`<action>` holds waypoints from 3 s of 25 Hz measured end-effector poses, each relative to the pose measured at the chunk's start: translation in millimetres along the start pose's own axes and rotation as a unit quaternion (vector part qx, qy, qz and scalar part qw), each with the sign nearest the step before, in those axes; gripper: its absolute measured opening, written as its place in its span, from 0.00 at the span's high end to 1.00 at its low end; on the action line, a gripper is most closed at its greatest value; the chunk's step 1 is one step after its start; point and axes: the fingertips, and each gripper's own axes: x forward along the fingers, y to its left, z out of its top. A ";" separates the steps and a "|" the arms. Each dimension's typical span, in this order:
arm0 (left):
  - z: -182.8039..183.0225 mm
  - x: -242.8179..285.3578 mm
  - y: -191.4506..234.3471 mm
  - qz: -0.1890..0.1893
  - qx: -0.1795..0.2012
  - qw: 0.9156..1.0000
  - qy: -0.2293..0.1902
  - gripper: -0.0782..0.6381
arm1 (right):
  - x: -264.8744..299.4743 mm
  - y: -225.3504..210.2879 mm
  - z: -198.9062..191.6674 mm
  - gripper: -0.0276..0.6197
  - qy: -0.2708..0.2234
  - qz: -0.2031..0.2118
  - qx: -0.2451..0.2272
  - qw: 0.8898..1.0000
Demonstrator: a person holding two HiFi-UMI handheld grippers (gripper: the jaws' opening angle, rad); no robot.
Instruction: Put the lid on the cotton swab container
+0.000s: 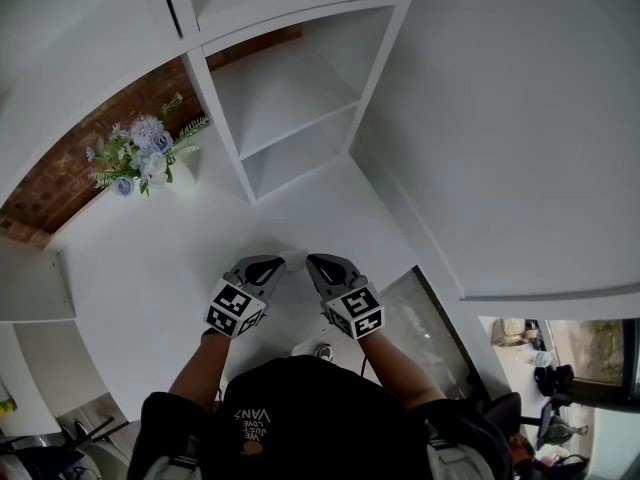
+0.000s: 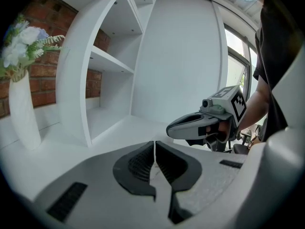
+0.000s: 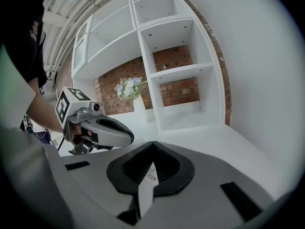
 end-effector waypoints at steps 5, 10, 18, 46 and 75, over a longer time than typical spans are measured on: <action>-0.5 0.3 0.1 0.011 -0.007 1.000 -0.003 0.87 | 0.2 1.1 -1.6 0.96 0.011 -0.008 -0.023 1.000; -1.2 0.9 1.7 0.019 -0.011 1.000 0.001 0.88 | 1.8 2.1 -2.2 0.96 0.019 -0.020 -0.042 0.999; -0.3 0.4 2.9 0.019 -0.032 0.999 -0.006 0.88 | 1.6 0.4 -1.8 0.96 0.020 -0.016 -0.013 1.000; 15.0 -53.2 -56.4 0.075 -0.029 0.995 -0.054 0.88 | -86.3 30.8 30.2 0.96 -0.045 -0.003 -0.005 0.999; -8.2 -127.2 -165.2 0.161 -0.033 0.981 -0.099 0.88 | -205.9 65.9 -7.3 0.96 -0.064 0.003 -0.003 0.998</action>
